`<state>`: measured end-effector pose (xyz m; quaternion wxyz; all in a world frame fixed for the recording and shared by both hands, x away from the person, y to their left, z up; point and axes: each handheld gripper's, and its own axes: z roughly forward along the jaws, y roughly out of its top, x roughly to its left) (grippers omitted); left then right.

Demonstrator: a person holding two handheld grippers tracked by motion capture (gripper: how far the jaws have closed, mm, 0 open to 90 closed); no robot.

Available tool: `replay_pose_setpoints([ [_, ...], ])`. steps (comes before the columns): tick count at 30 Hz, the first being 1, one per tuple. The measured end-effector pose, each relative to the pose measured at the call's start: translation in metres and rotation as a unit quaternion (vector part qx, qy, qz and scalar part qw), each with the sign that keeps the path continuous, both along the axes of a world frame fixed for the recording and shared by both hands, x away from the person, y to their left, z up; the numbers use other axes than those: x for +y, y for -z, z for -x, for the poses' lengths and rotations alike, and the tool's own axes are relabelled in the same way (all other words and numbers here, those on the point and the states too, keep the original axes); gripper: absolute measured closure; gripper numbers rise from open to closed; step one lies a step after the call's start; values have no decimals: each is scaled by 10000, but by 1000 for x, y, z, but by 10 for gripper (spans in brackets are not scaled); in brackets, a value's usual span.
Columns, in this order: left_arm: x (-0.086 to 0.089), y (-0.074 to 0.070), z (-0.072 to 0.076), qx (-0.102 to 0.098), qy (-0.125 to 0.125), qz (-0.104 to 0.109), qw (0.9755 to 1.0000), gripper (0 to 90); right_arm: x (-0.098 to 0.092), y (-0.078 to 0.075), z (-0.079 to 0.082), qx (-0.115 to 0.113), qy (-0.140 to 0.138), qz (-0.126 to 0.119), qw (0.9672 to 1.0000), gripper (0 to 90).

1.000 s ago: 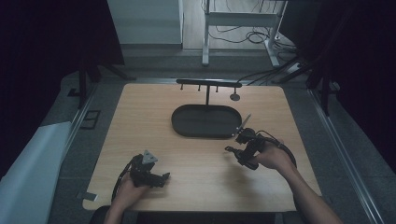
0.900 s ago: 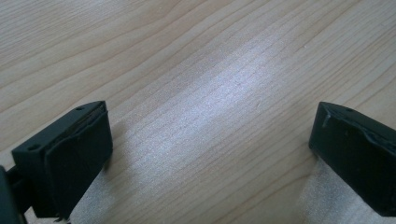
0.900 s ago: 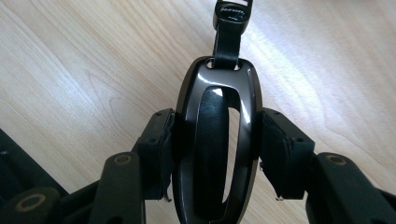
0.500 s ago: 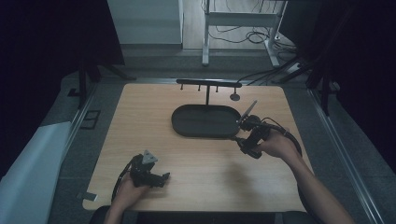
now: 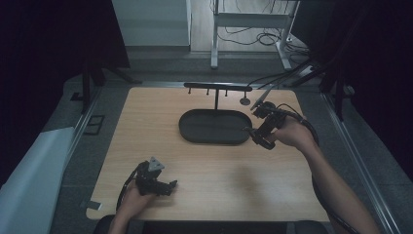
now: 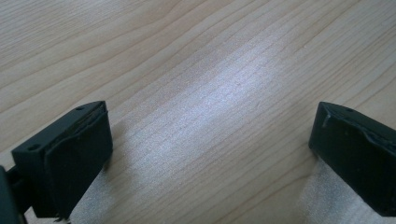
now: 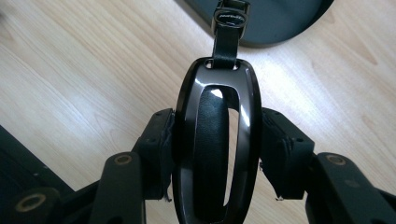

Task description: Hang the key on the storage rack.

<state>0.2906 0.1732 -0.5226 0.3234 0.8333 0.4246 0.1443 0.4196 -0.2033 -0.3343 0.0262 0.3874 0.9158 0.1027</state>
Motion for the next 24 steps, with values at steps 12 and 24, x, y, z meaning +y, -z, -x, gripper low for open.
replay_pose_setpoints([
  [12,0,0,0,1,5,-4,10000,0,-1,-24,-24,-60,277,-85,9996,487],
  [24,0,0,0,3,13,-18,10000,0,0,-40,-47,-69,538,-138,9984,488],
])
